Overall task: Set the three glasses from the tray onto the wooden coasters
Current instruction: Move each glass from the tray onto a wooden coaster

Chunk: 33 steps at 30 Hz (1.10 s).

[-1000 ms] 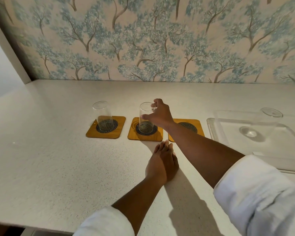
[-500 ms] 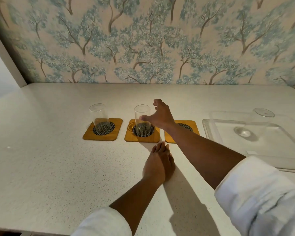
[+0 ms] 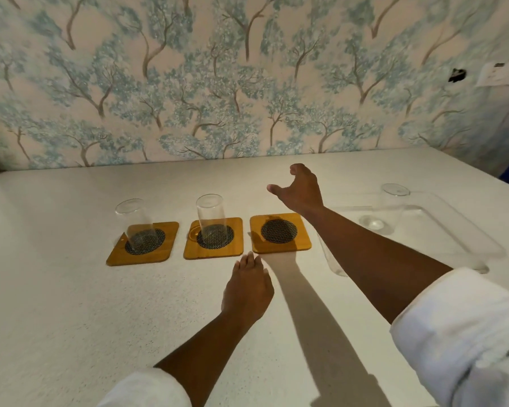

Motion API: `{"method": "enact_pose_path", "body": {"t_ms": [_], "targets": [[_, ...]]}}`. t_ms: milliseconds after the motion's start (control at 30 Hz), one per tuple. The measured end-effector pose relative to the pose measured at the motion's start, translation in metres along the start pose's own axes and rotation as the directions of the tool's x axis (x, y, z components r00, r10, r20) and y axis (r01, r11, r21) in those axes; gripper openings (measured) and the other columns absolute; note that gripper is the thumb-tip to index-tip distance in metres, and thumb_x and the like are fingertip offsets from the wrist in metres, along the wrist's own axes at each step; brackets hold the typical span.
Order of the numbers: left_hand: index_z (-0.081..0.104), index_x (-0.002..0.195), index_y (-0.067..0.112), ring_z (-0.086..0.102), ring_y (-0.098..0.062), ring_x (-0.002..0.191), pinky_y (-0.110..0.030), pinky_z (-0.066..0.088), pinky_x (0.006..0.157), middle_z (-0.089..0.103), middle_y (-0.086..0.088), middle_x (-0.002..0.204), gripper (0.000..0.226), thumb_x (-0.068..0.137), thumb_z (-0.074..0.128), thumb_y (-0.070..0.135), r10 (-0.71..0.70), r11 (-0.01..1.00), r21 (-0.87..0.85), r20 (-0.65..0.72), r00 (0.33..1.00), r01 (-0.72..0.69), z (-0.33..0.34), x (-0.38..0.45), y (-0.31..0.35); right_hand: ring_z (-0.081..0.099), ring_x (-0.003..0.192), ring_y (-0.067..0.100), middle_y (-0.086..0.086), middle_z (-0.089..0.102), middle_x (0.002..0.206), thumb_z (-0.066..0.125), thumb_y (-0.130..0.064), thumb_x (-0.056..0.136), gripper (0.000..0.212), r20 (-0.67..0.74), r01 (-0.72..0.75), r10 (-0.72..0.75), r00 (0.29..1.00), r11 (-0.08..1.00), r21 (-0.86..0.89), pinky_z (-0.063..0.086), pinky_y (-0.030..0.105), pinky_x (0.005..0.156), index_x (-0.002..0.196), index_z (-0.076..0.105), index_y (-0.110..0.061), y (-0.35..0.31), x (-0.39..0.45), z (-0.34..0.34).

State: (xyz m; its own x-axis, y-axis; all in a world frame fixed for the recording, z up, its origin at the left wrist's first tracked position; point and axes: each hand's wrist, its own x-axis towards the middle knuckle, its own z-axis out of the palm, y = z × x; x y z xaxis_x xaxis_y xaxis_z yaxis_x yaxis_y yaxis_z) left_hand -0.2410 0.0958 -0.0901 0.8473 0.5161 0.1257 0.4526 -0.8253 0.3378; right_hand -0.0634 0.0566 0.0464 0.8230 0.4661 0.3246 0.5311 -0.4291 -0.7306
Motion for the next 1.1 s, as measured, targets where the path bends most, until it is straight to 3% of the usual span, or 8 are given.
{"method": "enact_pose_path", "body": {"t_ms": [167,333,867,1100], "targets": [[0.031,0.147,0.013,0.024,-0.021,0.145,-0.033,0.021,0.116,0.03,-0.006,0.156,0.051,0.102,0.022,0.035,0.045,0.998,-0.044,-0.013,0.999,-0.045,0.001,-0.002,0.03,0.041,0.134,0.026,0.009,0.047,0.143,0.074,-0.042,0.081,0.075,-0.11,-0.068,0.065,0.992,0.997,-0.028,0.039,0.039,0.106,0.139,0.042,-0.006,0.017,0.002,-0.027],[0.034,0.145,0.016,0.034,-0.022,0.14,-0.039,0.036,0.11,0.039,-0.003,0.151,0.052,0.1,0.023,0.04,0.071,0.995,-0.065,-0.011,0.997,-0.071,0.01,0.003,0.059,0.041,0.134,0.027,0.009,0.046,0.143,0.072,-0.04,0.083,0.073,-0.192,-0.132,0.117,0.974,0.989,-0.07,0.04,0.039,0.103,0.139,0.041,-0.006,0.035,0.001,-0.049],[0.026,0.149,0.017,0.015,-0.021,0.147,-0.036,0.014,0.119,0.019,-0.003,0.159,0.053,0.102,0.019,0.04,0.163,0.987,-0.004,0.042,0.986,-0.163,0.028,0.012,0.07,0.04,0.132,0.03,0.012,0.045,0.138,0.071,-0.034,0.083,0.064,-0.455,-0.34,0.242,0.857,0.929,-0.146,0.044,0.043,0.101,0.132,0.046,-0.002,0.106,0.0,-0.104],[0.02,0.151,0.021,0.009,-0.02,0.148,-0.036,0.011,0.118,0.012,0.001,0.161,0.054,0.101,0.017,0.043,0.132,0.991,-0.011,0.059,0.99,-0.131,0.03,0.012,0.069,0.037,0.132,0.036,0.017,0.038,0.144,0.074,-0.034,0.078,0.079,-0.502,-0.445,0.356,0.788,0.893,-0.065,0.044,0.05,0.102,0.137,0.036,0.0,0.136,0.004,-0.111]]}}
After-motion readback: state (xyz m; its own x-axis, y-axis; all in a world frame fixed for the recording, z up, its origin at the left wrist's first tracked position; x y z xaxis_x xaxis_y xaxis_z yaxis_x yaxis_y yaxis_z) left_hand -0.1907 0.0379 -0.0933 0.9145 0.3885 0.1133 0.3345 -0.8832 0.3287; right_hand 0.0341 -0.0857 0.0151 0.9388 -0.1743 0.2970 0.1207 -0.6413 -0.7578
